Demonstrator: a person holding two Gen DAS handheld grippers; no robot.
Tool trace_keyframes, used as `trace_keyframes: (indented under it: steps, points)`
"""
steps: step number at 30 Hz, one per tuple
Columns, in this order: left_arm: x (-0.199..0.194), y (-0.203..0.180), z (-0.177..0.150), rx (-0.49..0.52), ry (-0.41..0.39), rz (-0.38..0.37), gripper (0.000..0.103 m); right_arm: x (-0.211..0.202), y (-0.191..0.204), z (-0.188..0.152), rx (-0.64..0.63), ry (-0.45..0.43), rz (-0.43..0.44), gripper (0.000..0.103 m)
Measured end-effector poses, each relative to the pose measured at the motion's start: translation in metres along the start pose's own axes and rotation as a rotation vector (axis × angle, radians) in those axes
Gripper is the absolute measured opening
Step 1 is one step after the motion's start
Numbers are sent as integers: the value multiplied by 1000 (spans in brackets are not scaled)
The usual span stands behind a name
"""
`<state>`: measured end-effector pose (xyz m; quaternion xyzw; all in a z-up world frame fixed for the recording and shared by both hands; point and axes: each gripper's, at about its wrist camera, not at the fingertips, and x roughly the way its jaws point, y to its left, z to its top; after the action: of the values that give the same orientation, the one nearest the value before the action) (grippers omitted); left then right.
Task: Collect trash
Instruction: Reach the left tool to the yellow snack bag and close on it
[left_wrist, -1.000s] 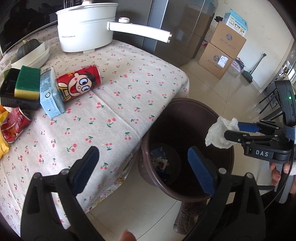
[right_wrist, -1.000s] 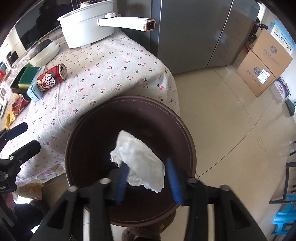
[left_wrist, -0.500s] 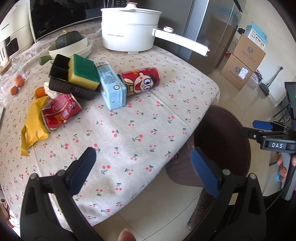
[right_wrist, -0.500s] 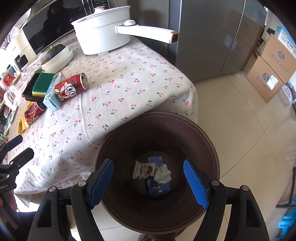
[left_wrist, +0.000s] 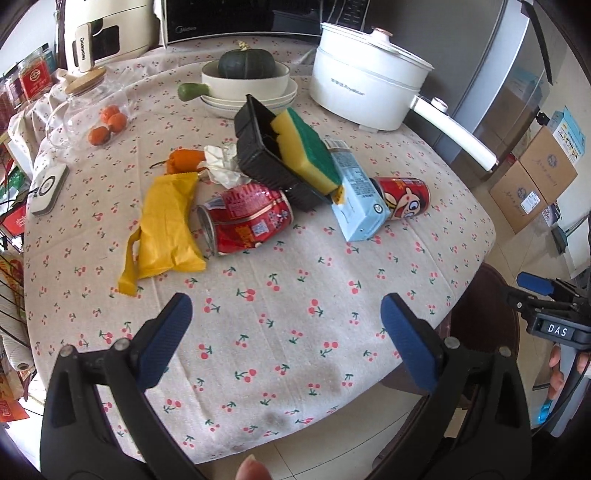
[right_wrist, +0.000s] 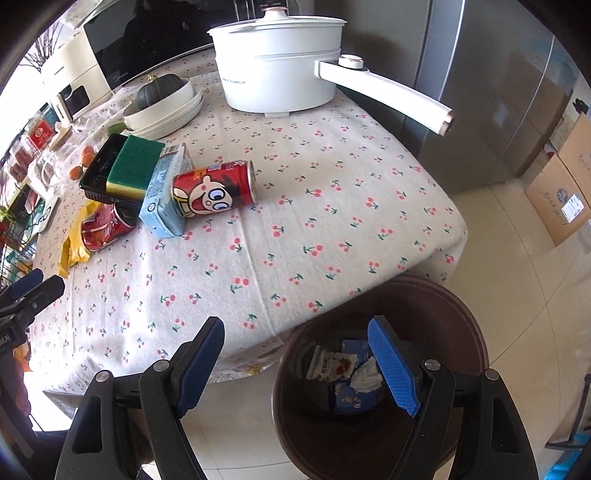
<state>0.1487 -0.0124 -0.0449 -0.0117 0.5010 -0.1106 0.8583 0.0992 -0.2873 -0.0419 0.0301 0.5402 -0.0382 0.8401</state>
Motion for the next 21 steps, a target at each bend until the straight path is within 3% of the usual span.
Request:
trace_keyframes:
  steps: [9, 15, 21]
  points:
    - [16, 67, 20, -86, 37, 99, 102, 28, 26, 37, 2, 15, 3, 82]
    - [38, 107, 27, -196, 44, 85, 98, 52, 32, 51, 47, 49, -6, 82]
    - [72, 122, 30, -267, 83, 71, 84, 62, 47, 55, 51, 64, 17, 82]
